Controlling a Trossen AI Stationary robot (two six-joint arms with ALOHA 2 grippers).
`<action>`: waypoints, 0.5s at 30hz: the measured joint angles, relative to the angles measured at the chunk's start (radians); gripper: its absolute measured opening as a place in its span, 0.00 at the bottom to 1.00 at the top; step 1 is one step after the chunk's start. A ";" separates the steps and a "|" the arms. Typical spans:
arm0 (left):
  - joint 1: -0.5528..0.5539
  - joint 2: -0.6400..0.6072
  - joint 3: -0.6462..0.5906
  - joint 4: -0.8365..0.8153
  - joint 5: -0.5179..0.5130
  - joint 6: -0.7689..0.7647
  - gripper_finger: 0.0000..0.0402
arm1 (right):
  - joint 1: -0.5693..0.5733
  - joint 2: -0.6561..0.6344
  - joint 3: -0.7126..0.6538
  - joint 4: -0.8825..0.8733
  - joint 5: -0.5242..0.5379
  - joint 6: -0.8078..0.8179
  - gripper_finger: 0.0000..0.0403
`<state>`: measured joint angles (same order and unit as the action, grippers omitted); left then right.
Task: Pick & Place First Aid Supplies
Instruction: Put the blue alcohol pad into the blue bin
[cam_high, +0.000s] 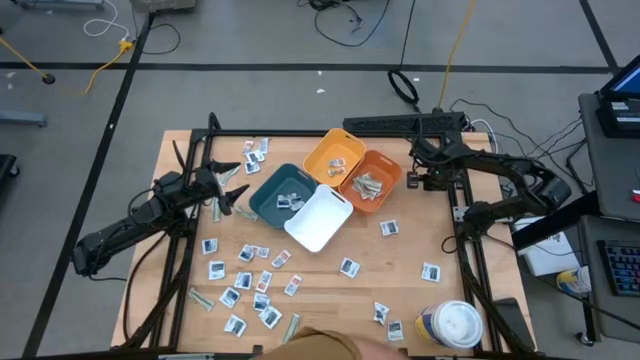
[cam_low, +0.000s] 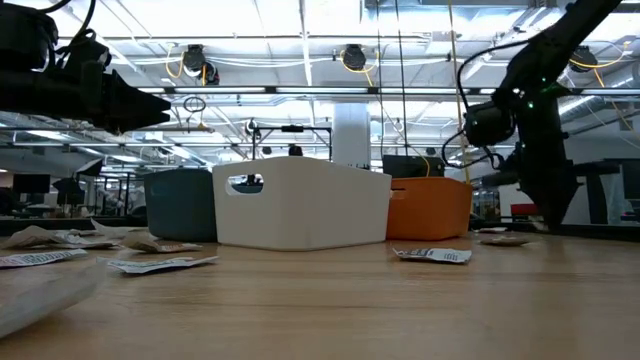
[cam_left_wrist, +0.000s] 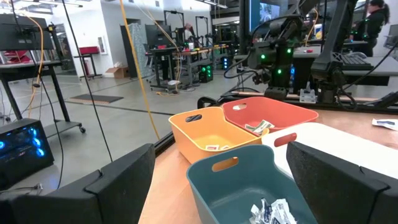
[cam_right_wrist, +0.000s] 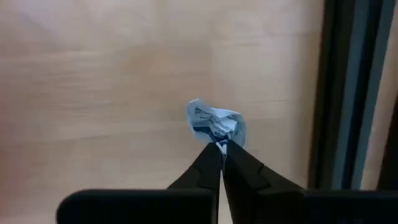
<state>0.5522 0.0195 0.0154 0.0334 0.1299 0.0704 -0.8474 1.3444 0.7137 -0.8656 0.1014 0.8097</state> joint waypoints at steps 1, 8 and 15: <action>0.000 0.000 0.000 0.000 0.000 0.000 0.91 | 0.008 -0.005 0.015 -0.019 0.000 -0.001 0.01; 0.000 0.000 0.000 0.000 0.000 0.000 0.91 | 0.107 -0.055 0.134 -0.180 0.002 -0.029 0.00; 0.000 0.000 0.000 0.000 0.000 0.000 0.91 | 0.241 -0.096 0.229 -0.291 0.003 0.003 0.00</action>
<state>0.5520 0.0194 0.0154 0.0330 0.1299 0.0704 -0.6063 1.2483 0.9429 -1.1566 0.1043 0.8124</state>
